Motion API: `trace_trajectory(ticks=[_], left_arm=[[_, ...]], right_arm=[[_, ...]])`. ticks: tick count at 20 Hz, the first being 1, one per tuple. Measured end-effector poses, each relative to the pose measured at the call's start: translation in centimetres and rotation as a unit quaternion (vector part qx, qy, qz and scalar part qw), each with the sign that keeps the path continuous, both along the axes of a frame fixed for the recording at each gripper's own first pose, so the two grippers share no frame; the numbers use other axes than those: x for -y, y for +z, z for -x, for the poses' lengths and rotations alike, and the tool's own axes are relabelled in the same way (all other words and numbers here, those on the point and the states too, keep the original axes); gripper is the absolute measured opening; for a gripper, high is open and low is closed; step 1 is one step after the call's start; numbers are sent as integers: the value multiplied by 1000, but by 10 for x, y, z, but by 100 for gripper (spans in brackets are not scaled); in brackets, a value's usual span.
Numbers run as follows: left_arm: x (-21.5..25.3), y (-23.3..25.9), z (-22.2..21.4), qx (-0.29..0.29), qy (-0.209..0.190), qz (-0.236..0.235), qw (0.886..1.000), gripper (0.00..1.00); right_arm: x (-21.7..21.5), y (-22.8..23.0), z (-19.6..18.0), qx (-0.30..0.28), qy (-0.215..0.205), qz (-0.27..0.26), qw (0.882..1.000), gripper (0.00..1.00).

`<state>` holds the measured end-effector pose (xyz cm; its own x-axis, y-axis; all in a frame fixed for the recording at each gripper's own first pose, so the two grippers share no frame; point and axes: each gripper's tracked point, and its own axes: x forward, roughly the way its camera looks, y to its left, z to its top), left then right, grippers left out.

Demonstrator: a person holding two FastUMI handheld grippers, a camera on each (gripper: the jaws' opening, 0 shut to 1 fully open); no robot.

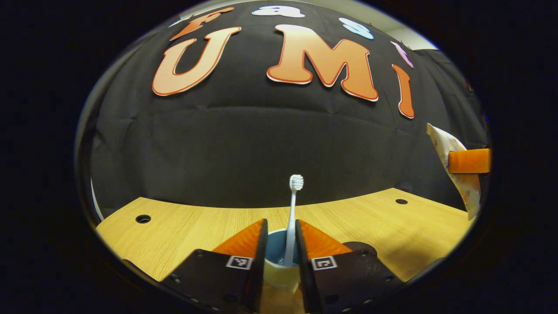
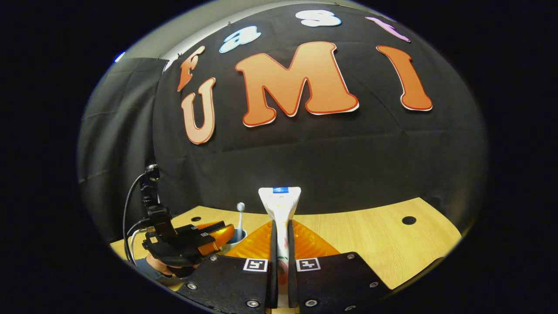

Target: Put the toothbrush and toothpaste on the desktop into the cup, then pick up the cup and place it on the coaster on the desktop.

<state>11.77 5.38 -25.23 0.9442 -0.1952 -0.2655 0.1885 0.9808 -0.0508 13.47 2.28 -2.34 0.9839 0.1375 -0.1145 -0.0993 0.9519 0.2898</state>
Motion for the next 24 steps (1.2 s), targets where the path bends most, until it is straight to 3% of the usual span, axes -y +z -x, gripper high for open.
trace_trajectory(ticks=[1, 3, 5, 6, 7, 8, 13, 16, 19, 24], left_arm=[[-4, 5, 9, -1, 2, 3, 1000, 46], [-10, 19, 26, 2, 5, -1, 1000, 71], [-22, 29, 45, 3, 16, -16, 1000, 80], [-29, 30, 55, -2, 28, -16, 999, 90], [-32, 31, 64, -4, 34, -10, 999, 90], [-32, 33, 73, -4, 36, -5, 999, 98], [-42, 33, 116, -10, 48, -18, 999, 98], [-46, 22, 134, -18, 62, 4, 998, 98], [-54, 7, 140, -29, 73, 14, 997, 98], [-71, 0, 139, -27, 93, 12, 995, 97]], right_arm=[[-5, 5, -3, 11, 8, -4, 1000, 9], [-19, 20, -10, 41, 21, -11, 999, 9], [-33, 34, -18, 69, 32, -21, 997, 9], [-39, 38, -21, 80, 38, -29, 996, 9], [-46, 43, -25, 93, 42, -40, 994, 9], [-54, 48, -30, 101, 47, -48, 993, 10], [-79, 54, -54, 129, 58, -71, 987, 10], [-93, 56, -69, 141, 70, -98, 983, 10], [-109, 52, -84, 140, 88, -124, 978, 9], [-137, 36, -107, 134, 112, -123, 977, 10]])
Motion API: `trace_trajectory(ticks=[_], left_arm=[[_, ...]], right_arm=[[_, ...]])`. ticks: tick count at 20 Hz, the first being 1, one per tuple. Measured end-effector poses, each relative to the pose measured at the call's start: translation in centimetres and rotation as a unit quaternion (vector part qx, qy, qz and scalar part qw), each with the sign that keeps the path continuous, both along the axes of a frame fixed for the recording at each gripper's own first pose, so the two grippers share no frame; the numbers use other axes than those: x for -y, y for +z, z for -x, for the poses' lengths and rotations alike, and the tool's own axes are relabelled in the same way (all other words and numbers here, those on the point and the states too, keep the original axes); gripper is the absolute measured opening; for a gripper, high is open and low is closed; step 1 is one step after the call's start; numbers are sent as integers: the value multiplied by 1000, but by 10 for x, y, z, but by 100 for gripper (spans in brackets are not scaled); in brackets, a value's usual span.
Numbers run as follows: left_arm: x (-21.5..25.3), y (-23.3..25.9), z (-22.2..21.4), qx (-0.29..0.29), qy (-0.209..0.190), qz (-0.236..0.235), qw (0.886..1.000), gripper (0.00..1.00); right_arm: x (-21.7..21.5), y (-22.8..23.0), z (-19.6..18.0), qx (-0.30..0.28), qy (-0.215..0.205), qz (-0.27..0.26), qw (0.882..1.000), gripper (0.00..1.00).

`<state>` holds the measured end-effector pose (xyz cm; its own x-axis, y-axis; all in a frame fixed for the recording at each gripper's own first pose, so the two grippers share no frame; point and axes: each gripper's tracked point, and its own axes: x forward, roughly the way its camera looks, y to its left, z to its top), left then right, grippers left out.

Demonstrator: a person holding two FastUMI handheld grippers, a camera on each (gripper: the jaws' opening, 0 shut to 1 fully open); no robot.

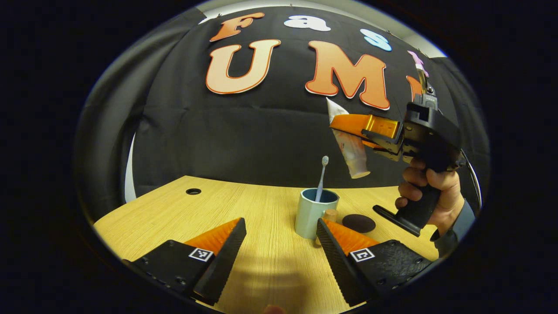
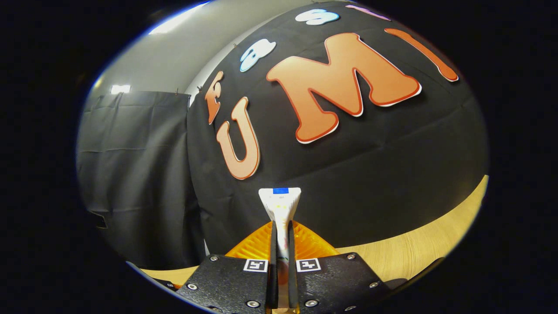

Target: Put the toothbrush and toothpaste on the desktop into the cup, then pick up the cup and place it on the coaster on the desktop.

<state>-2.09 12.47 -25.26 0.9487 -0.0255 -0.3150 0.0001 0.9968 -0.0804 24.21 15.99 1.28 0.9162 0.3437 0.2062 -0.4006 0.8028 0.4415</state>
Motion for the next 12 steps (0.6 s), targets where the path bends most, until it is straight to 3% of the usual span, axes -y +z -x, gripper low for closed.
trace_trajectory(ticks=[12], left_arm=[[9, -23, 9, -44, -5, 26, 999, 98]], right_arm=[[-20, -65, -52, -37, 19, 57, 998, 10]])
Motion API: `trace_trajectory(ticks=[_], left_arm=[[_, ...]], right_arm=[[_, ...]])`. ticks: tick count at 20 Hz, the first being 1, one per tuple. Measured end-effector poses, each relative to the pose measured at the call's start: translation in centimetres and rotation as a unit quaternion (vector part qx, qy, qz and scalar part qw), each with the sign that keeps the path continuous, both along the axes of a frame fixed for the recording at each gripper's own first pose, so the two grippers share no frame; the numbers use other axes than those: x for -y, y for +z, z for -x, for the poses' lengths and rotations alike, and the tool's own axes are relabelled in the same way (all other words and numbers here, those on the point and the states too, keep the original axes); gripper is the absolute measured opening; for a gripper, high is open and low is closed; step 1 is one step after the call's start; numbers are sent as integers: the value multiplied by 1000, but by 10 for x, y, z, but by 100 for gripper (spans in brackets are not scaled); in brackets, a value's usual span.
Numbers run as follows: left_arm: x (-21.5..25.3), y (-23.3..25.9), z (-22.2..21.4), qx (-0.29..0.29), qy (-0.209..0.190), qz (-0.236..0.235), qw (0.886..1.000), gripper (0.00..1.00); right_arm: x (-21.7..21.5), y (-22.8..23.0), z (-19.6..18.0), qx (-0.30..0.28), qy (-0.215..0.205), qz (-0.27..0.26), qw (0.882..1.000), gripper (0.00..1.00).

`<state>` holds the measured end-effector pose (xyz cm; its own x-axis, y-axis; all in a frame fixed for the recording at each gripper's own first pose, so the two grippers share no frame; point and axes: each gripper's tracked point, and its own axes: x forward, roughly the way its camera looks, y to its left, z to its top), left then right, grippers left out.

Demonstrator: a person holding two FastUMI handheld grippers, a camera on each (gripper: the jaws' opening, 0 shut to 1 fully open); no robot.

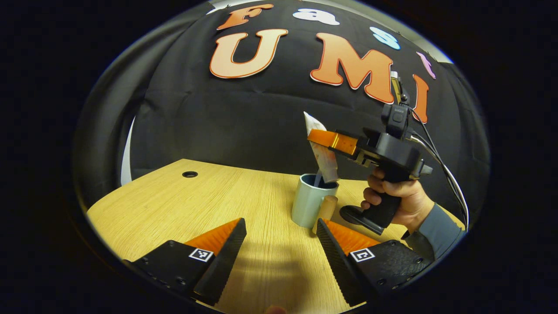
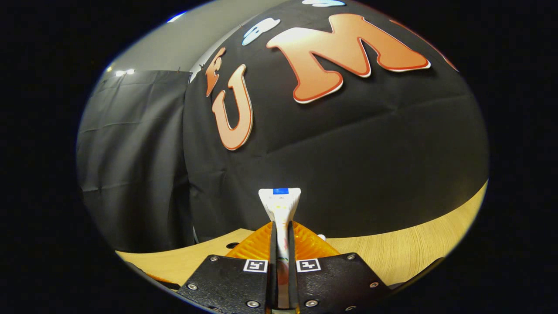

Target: Put the toothbrush and toothpaste on the desktop into the cup, then pick up the cup and place it on the coaster on the desktop.

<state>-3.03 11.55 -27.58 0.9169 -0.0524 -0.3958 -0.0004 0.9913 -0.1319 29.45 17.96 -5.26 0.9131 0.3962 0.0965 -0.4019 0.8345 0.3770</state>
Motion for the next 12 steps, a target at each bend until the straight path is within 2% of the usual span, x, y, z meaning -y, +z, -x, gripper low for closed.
trace_trajectory(ticks=[4, 8, 12], left_arm=[[2, -6, 0, -12, 1, 5, 1000, 98], [-1, -4, 1, -12, 7, 0, 1000, 98], [0, 5, 3, -3, 8, 2, 1000, 98]], right_arm=[[-6, -4, -3, 13, 6, -5, 1000, 10], [-12, -10, -2, 24, 2, 35, 999, 11], [-12, -19, 7, 1, 6, 61, 998, 15]])
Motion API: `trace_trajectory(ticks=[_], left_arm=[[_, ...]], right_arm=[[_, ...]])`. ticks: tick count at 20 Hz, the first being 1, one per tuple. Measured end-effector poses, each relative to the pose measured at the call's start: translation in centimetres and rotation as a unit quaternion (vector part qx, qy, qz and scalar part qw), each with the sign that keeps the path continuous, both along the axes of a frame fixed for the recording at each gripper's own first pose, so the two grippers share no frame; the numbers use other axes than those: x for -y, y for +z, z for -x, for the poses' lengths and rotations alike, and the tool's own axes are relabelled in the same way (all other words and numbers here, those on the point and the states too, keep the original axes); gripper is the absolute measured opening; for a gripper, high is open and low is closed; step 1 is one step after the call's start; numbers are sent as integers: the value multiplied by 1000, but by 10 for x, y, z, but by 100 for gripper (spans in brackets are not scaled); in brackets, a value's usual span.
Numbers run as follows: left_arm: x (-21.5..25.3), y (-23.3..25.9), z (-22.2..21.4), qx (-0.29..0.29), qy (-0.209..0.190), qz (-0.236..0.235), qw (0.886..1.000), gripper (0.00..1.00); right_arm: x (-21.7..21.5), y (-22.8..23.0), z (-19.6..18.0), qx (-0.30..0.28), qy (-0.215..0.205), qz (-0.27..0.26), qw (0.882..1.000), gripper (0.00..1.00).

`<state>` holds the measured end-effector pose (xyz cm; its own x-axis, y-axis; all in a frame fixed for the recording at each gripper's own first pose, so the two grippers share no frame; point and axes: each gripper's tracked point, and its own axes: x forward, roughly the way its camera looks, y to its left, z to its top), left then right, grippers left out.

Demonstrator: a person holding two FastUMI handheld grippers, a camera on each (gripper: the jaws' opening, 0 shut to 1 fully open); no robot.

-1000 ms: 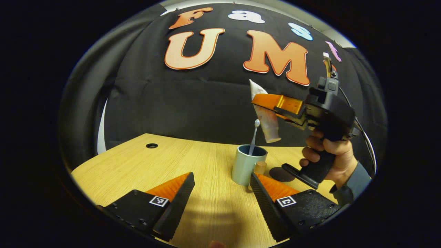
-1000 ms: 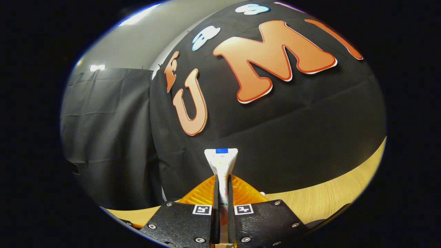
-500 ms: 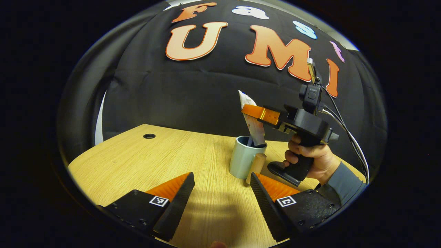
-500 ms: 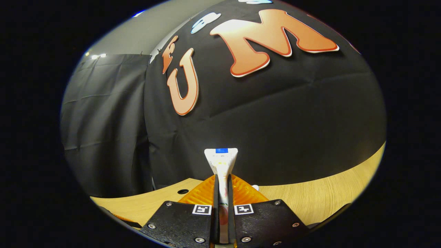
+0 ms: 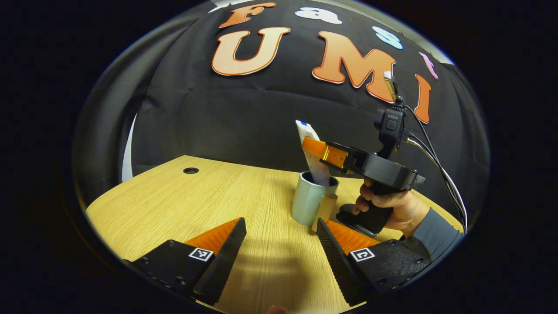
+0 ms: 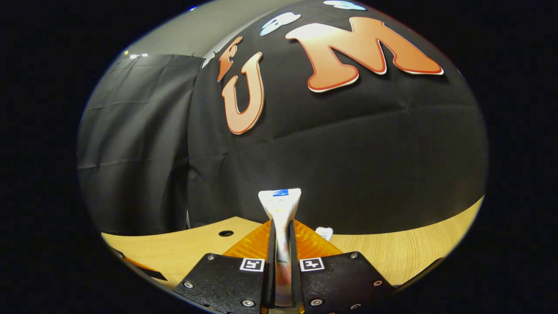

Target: Put the toothbrush and toothpaste on the desktop into the cup, then pick up the cup and place it on the coaster on the desktop.

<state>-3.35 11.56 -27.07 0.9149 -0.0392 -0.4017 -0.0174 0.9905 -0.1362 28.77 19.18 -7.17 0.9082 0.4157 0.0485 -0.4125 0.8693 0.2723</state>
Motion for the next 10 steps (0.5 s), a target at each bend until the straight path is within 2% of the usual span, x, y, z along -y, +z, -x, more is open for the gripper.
trace_trajectory(ticks=[4, 7, 10], left_arm=[[3, 11, 3, 14, -2, 8, 1000, 98], [12, 8, 3, 4, -10, 17, 1000, 98], [15, 19, 4, 6, -8, 11, 1000, 98]], right_arm=[[18, 5, 31, -11, -4, 17, 1000, 18], [40, 15, 56, -11, -12, 37, 999, 18], [66, 38, 79, -1, -23, 24, 999, 19]])
